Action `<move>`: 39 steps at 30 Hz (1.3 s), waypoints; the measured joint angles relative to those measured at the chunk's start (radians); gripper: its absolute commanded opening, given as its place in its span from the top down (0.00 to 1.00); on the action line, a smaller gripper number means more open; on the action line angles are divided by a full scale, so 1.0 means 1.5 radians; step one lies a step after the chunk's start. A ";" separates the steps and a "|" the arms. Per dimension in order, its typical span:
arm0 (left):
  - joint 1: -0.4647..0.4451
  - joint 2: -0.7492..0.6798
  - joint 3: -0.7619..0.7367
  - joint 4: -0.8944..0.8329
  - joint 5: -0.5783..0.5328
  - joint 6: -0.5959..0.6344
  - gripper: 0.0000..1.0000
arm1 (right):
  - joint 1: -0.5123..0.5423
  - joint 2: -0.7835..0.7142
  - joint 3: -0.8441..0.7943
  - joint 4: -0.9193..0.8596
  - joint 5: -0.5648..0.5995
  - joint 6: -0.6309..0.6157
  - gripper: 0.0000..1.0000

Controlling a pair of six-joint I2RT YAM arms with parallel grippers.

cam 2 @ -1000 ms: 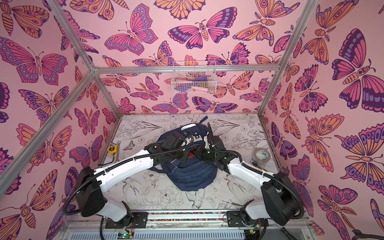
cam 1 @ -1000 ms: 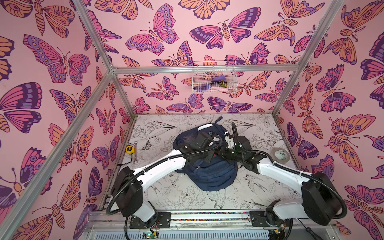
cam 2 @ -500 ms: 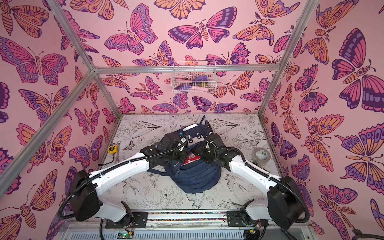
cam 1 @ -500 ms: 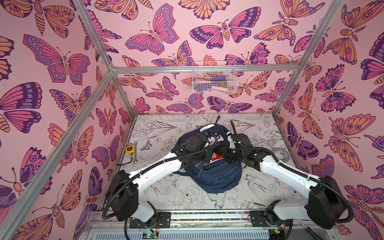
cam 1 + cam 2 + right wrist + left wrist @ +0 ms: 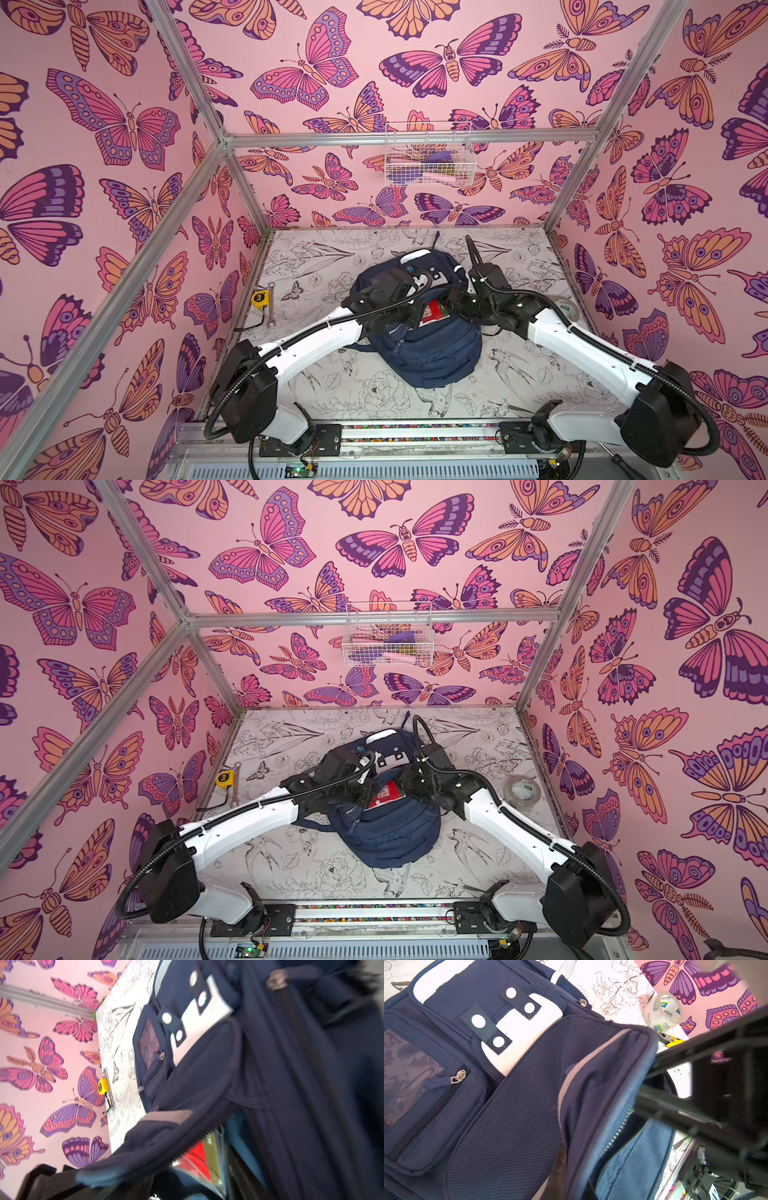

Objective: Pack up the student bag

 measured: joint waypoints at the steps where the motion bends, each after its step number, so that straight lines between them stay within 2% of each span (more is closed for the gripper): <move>1: 0.000 0.000 -0.001 0.000 0.000 -0.002 1.00 | 0.000 -0.016 -0.001 -0.016 0.011 -0.005 0.69; 4: 0.001 0.001 -0.002 0.000 0.002 -0.005 1.00 | -0.001 -0.063 -0.002 -0.047 0.025 -0.027 0.84; 10: 0.008 0.012 0.000 0.000 0.019 -0.009 1.00 | 0.000 -0.121 -0.027 -0.090 0.013 -0.064 0.98; 11: 0.008 0.013 0.000 0.000 0.021 -0.010 0.98 | 0.002 -0.124 -0.036 -0.093 0.009 -0.066 0.99; 13: 0.010 0.014 0.001 0.000 0.031 -0.017 0.74 | 0.014 -0.121 -0.056 -0.094 0.004 -0.072 1.00; 15: 0.020 0.014 0.002 0.002 0.058 -0.038 0.56 | 0.045 -0.107 -0.070 -0.095 0.008 -0.080 1.00; 19: 0.068 0.014 0.001 0.005 0.121 -0.110 0.32 | 0.125 -0.056 -0.075 -0.095 0.034 -0.081 0.97; 20: 0.077 0.012 -0.002 0.005 0.131 -0.123 0.28 | 0.138 -0.047 -0.075 -0.096 0.043 -0.080 0.92; 22: 0.093 -0.006 -0.020 0.005 0.151 -0.158 0.20 | 0.163 -0.030 -0.073 -0.101 0.071 -0.078 0.69; 24: 0.106 -0.041 -0.042 0.002 0.165 -0.192 0.17 | 0.181 -0.016 -0.060 -0.117 0.102 -0.080 0.62; 26: 0.132 -0.095 -0.069 0.000 0.173 -0.228 0.14 | 0.195 -0.005 -0.041 -0.138 0.134 -0.080 0.59; 29: 0.183 -0.175 -0.105 -0.012 0.179 -0.269 0.14 | 0.199 -0.005 -0.031 -0.152 0.166 -0.081 0.60; 32: 0.222 -0.230 -0.145 -0.027 0.185 -0.300 0.18 | 0.199 -0.005 -0.032 -0.152 0.181 -0.081 0.62; 35: 0.238 -0.247 -0.194 -0.038 0.203 -0.324 0.20 | 0.199 -0.001 -0.033 -0.137 0.185 -0.080 0.67; 39: 0.242 -0.216 -0.233 -0.037 0.252 -0.359 0.25 | 0.200 0.040 -0.031 -0.110 0.196 -0.084 0.70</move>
